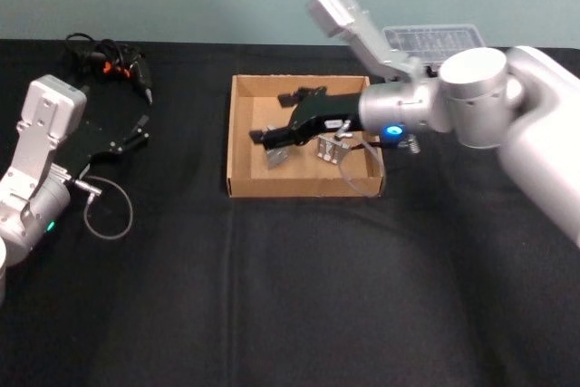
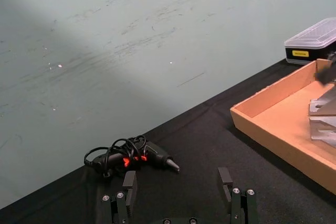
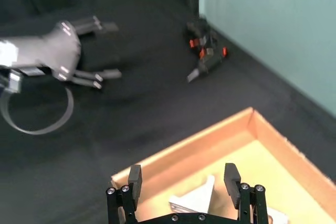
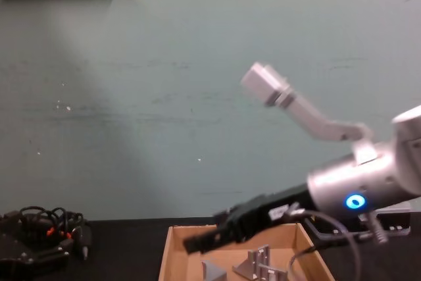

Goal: Use one hand to pick up the angle iron from the table and place it into the box.

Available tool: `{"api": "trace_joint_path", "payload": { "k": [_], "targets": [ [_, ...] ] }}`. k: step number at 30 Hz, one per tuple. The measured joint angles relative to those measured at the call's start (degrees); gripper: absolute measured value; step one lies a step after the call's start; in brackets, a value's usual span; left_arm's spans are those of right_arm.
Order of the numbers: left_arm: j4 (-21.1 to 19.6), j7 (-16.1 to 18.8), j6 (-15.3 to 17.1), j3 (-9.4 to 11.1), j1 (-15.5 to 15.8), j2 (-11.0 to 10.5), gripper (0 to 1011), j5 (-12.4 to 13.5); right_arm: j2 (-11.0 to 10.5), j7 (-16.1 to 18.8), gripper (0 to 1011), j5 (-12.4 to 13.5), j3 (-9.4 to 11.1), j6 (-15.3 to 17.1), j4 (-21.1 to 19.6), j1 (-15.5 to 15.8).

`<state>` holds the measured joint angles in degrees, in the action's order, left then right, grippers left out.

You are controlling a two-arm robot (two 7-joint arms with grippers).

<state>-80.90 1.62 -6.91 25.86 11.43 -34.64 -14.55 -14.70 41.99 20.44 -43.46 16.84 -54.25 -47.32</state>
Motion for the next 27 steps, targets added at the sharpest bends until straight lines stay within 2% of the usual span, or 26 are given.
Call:
{"api": "trace_joint_path", "payload": {
  "k": [1,3,4,7,8,10,11,13,14,16,20,27],
  "targets": [
    [0.00,0.00,0.00,0.00,0.00,0.00,1000,0.00,-1.60,-0.08,1000,0.79,1.18,-0.62,-3.30,1.56],
    [0.00,0.00,0.00,0.00,0.00,0.00,1000,0.00,-3.39,-0.23,1000,1.85,2.50,-1.46,-7.00,3.39],
    [0.00,0.00,0.00,0.00,0.00,-0.01,1000,0.00,-5.11,-0.42,1000,2.78,3.67,-2.24,-10.09,5.14],
    [0.00,0.00,0.00,0.00,0.00,-0.01,1000,0.00,-7.90,-0.95,1000,4.57,5.67,-3.72,-14.72,8.20],
    [0.00,0.00,0.00,0.00,0.00,0.00,1000,0.00,-9.92,-1.46,1000,5.78,7.16,-4.81,-17.71,10.63],
    [0.00,0.00,0.00,0.00,0.00,-0.01,1000,0.00,-11.63,-2.16,1000,6.89,8.46,-6.07,-20.16,12.95],
    [0.00,0.00,0.00,0.00,0.00,0.00,1000,0.00,-12.55,-2.63,1000,7.41,9.25,-6.93,-21.54,14.32],
    [0.00,0.00,0.00,0.00,0.00,0.00,1000,0.00,-15.37,-4.79,1000,8.37,11.72,-11.03,-25.51,19.18],
    [0.00,0.00,0.00,0.00,0.00,-0.01,1000,0.00,-15.37,-4.79,1000,8.37,11.72,-11.03,-25.51,19.18],
    [0.00,0.00,0.00,0.00,0.00,-0.01,1000,0.00,-17.27,-6.33,1000,8.71,13.66,-14.30,-27.93,23.23],
    [0.00,0.00,0.00,0.00,0.00,-0.01,1000,0.00,-18.30,-7.05,1000,9.19,14.89,-15.24,-28.58,26.24],
    [0.00,0.00,0.00,0.00,0.00,0.00,1000,0.00,-18.41,-7.07,1000,9.31,15.06,-15.31,-28.68,26.47]
  ]
}}
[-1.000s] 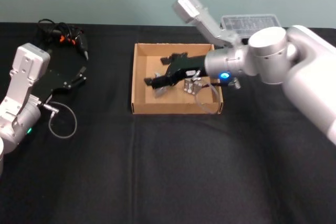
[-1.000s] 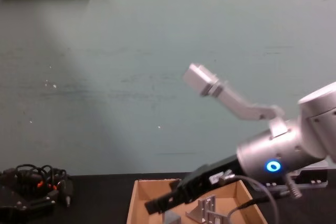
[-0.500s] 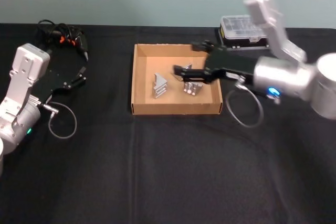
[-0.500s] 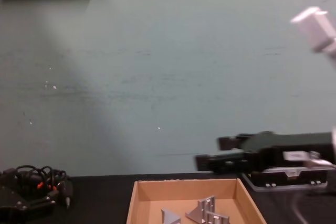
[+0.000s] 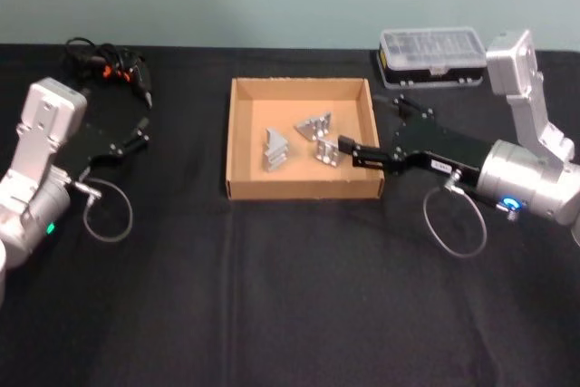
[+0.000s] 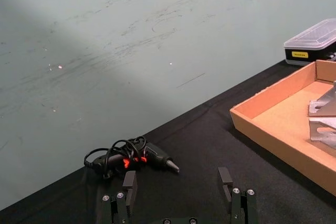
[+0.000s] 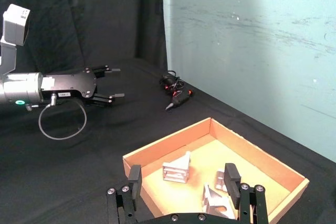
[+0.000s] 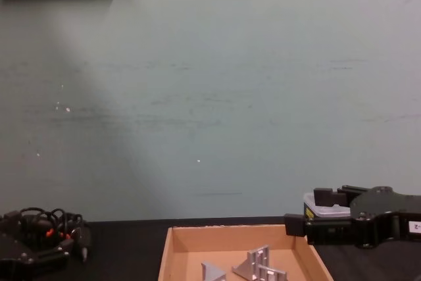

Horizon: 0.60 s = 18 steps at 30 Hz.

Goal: Use one hand to pick up the angle iron from the table and place it into the box.

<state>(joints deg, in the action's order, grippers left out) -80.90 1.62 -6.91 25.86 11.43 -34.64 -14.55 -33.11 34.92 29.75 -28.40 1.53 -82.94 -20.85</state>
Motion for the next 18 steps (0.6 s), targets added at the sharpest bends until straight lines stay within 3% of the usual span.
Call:
{"api": "trace_joint_path", "payload": {
  "k": [18],
  "targets": [
    [0.00,0.00,0.00,0.00,0.00,0.00,1000,0.00,0.00,-0.08,1000,-0.17,-0.13,-0.15,-0.22,-0.33]
  ]
}}
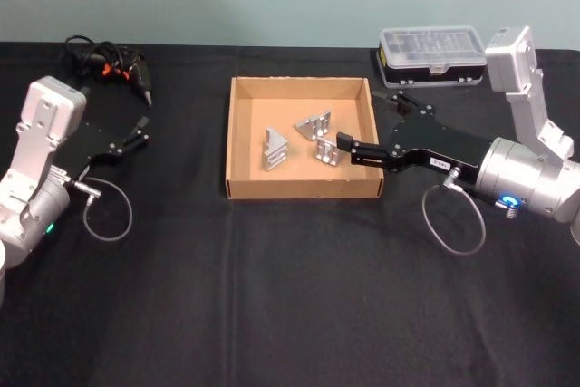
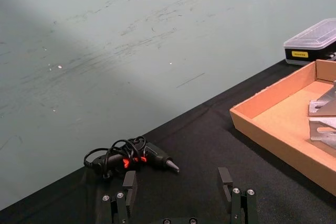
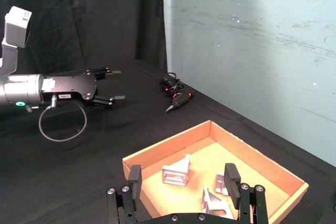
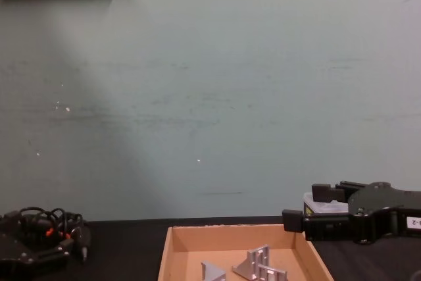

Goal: Use one hand to pick up the angle iron from the table and place it into the box.

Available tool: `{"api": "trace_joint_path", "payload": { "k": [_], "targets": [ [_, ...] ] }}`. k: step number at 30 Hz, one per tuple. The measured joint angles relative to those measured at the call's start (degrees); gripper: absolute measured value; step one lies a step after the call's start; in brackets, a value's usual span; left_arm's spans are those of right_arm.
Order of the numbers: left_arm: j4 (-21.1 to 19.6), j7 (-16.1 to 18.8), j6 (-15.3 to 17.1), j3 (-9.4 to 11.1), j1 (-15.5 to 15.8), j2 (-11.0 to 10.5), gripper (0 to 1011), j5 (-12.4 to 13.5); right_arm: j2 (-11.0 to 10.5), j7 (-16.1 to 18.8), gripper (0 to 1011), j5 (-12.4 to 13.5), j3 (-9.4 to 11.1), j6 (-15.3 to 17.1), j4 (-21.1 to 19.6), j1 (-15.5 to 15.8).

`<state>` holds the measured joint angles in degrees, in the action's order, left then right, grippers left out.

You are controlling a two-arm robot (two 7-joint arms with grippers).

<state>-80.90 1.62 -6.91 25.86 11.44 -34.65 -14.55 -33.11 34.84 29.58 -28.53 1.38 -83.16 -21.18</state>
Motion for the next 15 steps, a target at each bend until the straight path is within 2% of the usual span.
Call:
{"api": "trace_joint_path", "payload": {
  "k": [15],
  "targets": [
    [0.00,0.00,0.00,0.00,0.00,0.00,1000,0.00,0.00,0.00,1000,-0.09,-0.01,-0.03,-0.07,-0.07]
  ]
}}
